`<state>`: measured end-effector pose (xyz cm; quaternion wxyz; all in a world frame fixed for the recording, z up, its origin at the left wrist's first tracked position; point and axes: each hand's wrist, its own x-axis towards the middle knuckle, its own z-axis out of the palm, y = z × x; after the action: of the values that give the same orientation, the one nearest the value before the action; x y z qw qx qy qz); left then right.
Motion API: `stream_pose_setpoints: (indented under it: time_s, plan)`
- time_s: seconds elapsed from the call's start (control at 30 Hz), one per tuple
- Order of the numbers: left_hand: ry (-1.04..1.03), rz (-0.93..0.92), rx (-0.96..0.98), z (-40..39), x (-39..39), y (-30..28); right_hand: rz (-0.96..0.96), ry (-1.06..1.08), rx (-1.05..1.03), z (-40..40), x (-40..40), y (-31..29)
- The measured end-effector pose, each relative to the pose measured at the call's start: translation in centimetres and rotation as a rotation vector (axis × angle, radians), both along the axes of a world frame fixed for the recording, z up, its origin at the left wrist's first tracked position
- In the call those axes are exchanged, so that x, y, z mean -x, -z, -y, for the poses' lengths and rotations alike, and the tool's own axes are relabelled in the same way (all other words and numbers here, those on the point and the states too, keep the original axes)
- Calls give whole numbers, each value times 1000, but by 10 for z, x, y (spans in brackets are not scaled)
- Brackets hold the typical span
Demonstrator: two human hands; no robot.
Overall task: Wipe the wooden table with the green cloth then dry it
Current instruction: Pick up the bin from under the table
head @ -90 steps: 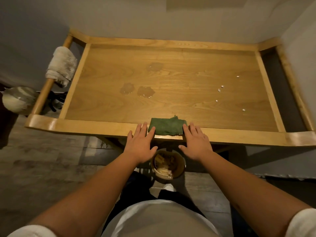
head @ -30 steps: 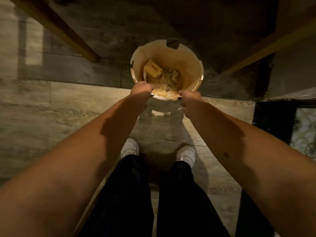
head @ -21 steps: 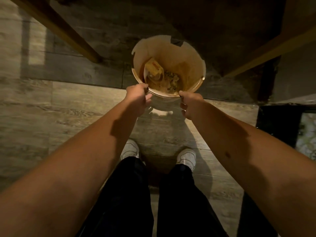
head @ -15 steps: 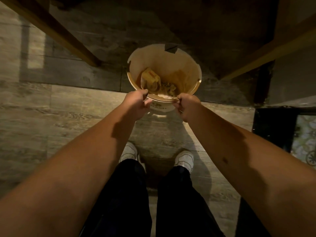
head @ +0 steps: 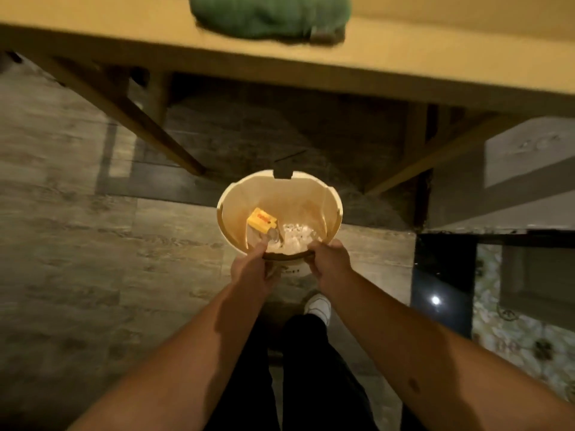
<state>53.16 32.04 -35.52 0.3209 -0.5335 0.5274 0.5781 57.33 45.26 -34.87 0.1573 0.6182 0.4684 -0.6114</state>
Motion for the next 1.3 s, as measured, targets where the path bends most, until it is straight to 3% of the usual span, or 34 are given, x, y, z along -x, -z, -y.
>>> stream_pose_setpoints:
  time_s: [0.33,0.43,0.57,0.67,0.83,1.03,1.2,1.3]
  plan:
    - [17,-51,-7,-21,-7,-191,-160,-3,135,-20,-9,-179]
    - [-32,-99,-23,-20,2,-220,-134,-254,145,-30,-4,-220]
    - [-70,-104,-57,-16,12,-233,-6,-767,-52,-53,11,-254]
    - [-100,-85,-74,-17,20,-232,28,-1156,-389,-66,37,-270]
    - [-173,-69,-109,-18,33,-237,-148,-1308,-756,-74,95,-289]
    - [-193,-134,-76,-29,50,-252,-351,-1670,-1177,-69,160,-301]
    - [-248,-205,-33,-46,56,-254,-482,-1792,-1225,-79,217,-291]
    - [-315,-239,-25,-60,56,-255,-480,-1968,-1162,-91,245,-276]
